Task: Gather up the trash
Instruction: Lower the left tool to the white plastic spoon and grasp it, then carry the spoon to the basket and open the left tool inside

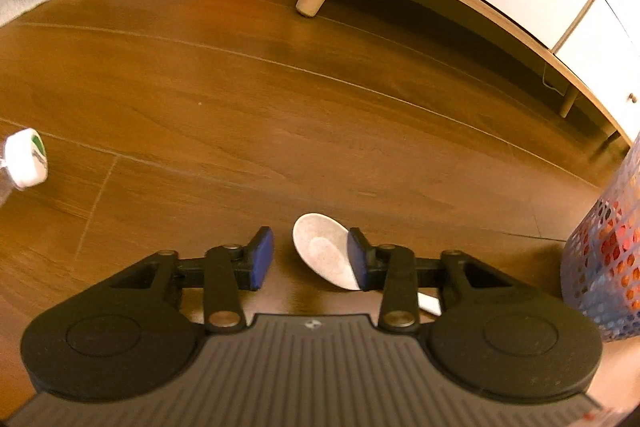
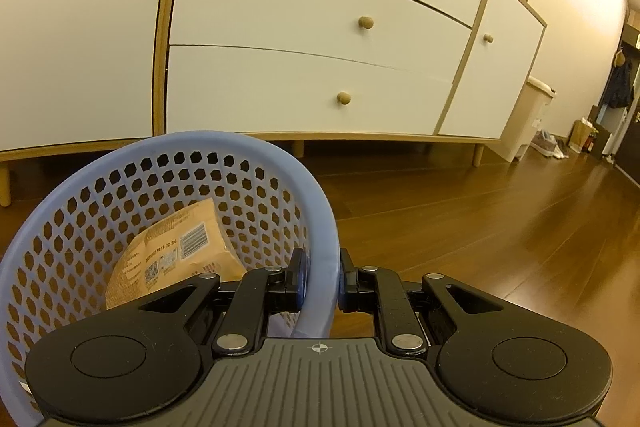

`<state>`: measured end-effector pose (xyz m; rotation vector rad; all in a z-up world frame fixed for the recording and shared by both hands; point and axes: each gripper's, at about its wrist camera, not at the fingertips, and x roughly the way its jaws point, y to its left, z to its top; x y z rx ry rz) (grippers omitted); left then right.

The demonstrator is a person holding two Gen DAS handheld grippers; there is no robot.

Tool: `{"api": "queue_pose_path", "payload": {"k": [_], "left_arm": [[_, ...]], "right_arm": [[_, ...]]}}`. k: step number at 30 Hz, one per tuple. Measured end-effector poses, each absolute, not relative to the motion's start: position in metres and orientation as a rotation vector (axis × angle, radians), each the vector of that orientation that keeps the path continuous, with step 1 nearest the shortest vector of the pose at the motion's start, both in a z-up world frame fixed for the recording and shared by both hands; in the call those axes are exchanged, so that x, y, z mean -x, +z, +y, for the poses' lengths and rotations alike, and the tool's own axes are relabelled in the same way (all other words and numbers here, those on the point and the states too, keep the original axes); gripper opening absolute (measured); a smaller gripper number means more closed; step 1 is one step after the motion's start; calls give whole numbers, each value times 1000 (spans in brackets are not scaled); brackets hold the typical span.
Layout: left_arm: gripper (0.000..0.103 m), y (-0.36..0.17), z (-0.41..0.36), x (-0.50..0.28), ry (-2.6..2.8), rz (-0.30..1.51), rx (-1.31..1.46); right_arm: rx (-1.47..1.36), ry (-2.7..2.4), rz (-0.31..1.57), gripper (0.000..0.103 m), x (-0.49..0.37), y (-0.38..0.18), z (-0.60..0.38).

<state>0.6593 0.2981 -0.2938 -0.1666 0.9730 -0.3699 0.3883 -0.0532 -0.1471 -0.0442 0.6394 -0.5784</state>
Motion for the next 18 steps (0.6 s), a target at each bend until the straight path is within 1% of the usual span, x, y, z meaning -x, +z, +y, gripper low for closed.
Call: {"api": "queue_pose_path", "payload": {"k": [1,3,4,11,18], "left_arm": [[23,-295,298,-660,-371,976,172],[17,-295,298,-661,-375,979,180],[8,-295,299,-662,-378,986,190],[4,-284,310,-651,-379,965,260],[2,-262,331,-634,-349,936,297]], "right_arm": [[45,-578,639,12,-388,-147,-53],[47,-577,636,12,-388,-148,-52],[48,-576,634,12,-388,-148,-52],[43,-564,631,12,-387,-147,-55],[34,-541,628,11,-383,-148,-61]]}}
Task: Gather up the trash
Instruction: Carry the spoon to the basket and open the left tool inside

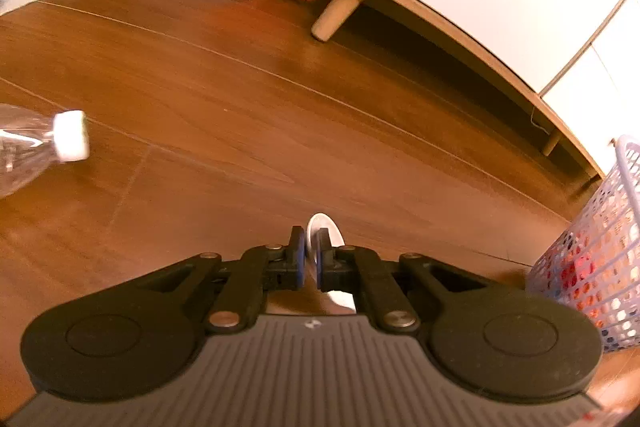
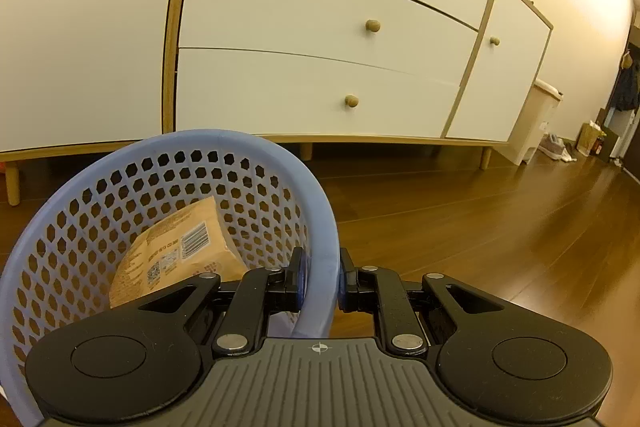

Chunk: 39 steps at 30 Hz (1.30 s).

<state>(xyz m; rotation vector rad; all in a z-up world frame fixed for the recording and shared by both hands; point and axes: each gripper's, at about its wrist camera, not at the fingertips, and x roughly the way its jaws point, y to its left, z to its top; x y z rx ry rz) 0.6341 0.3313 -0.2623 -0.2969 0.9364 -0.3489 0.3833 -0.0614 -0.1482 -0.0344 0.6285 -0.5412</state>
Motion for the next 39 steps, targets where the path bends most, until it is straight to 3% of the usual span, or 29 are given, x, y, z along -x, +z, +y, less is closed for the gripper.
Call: {"api": "queue_pose_path", "payload": {"k": [23,31,39], "left_arm": [[2,-141,333,-580,-442,728,386],[2,-96,311,-572,-501,656,408],[2,-84,268,-569,-607,643,402]], "right_arm": [[-10,-497,639,11,-375,-148,-85],[-24,-478,648,10,-375,-149,-87],[-33,-475,655,10,-375,-150,-90]]}}
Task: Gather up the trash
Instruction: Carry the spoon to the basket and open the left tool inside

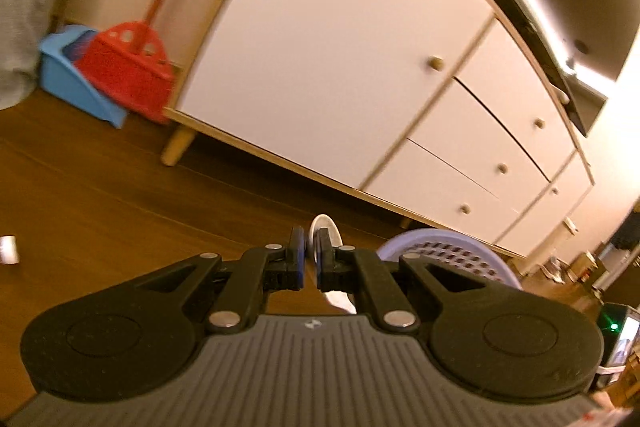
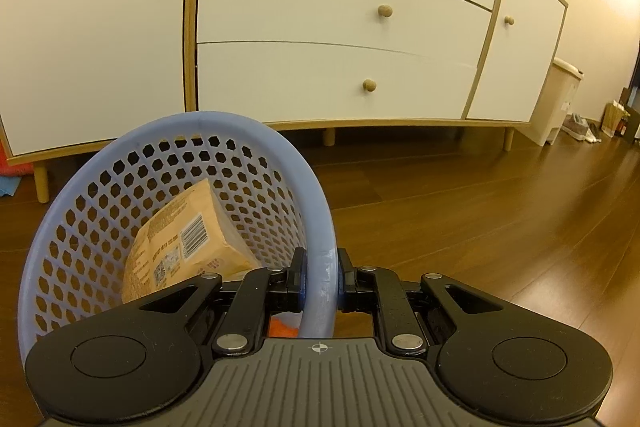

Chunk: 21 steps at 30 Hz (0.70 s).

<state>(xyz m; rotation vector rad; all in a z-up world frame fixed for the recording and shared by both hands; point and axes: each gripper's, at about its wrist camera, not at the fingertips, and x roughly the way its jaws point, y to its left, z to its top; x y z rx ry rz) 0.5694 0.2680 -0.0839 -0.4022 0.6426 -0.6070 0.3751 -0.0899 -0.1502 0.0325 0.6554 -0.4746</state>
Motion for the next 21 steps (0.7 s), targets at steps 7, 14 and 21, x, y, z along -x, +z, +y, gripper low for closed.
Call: {"api": "queue_pose_path", "payload": {"k": [7,14,21], "left_arm": [[2,-93,219,-571,-696,669,348],[6,-112,163,-569,-828,747,215],[13,-114,167,-566,-800,727,176]], "right_arm": [[-43,-480,658,10,-374,-150,-90],[-47,-489,662,10,-374,-152,-88],[-51,-494,666,10,-372,-152,-89]]}}
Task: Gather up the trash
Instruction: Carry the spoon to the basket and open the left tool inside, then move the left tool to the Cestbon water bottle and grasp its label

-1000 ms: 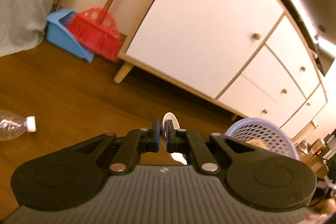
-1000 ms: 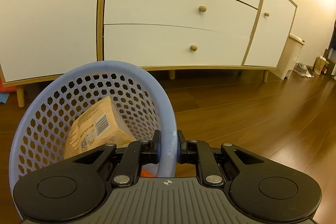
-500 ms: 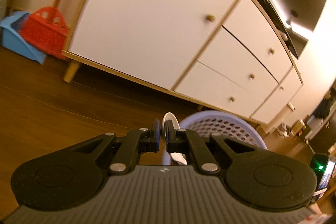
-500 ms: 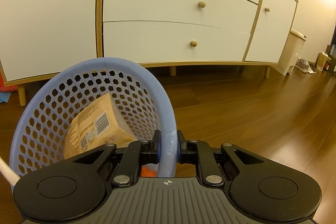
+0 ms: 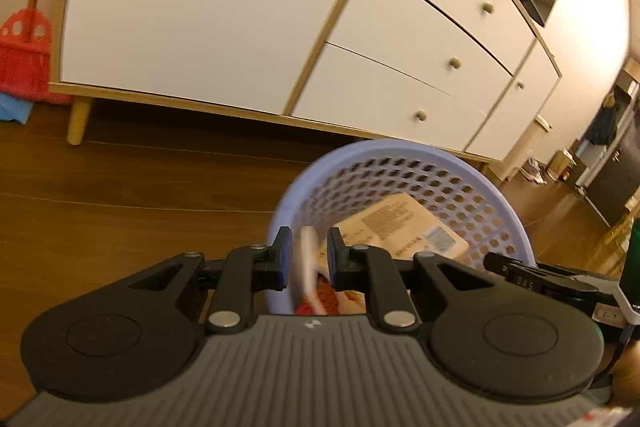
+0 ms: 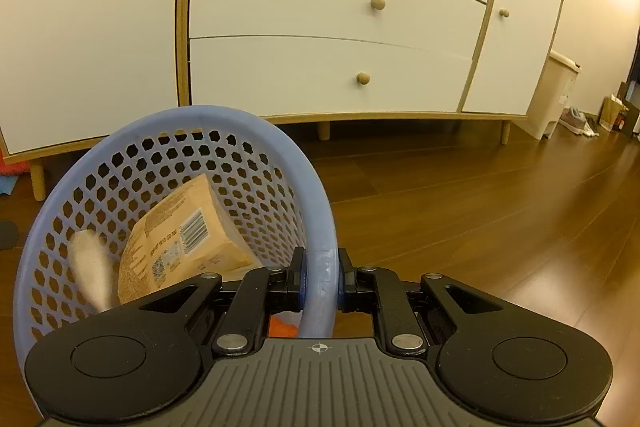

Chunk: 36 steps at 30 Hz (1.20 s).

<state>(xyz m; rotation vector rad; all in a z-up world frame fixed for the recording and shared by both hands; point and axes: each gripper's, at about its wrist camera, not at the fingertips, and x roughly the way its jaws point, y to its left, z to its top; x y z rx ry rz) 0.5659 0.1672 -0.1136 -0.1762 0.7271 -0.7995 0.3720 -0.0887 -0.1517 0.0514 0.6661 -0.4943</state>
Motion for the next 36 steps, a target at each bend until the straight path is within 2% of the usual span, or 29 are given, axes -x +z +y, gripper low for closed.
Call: {"api": "queue_pose_path", "payload": {"k": [16,19,33,36], "left_arm": [[18,-118,259,-573,-610,712,241],[22,-120,276,-568,-583,714,251],[28,-149,362,-533,-385,756,192],[31,-153,388,-530,-318,764,167]], "right_arm": [[-42,-487,659,10,-373,-150,-88],[-36,-479,657,10,-374,-150,-88],[-4,-464,647,10,-381,-151,-89],[-3,-461,648,10,-384,-151,-91]]}}
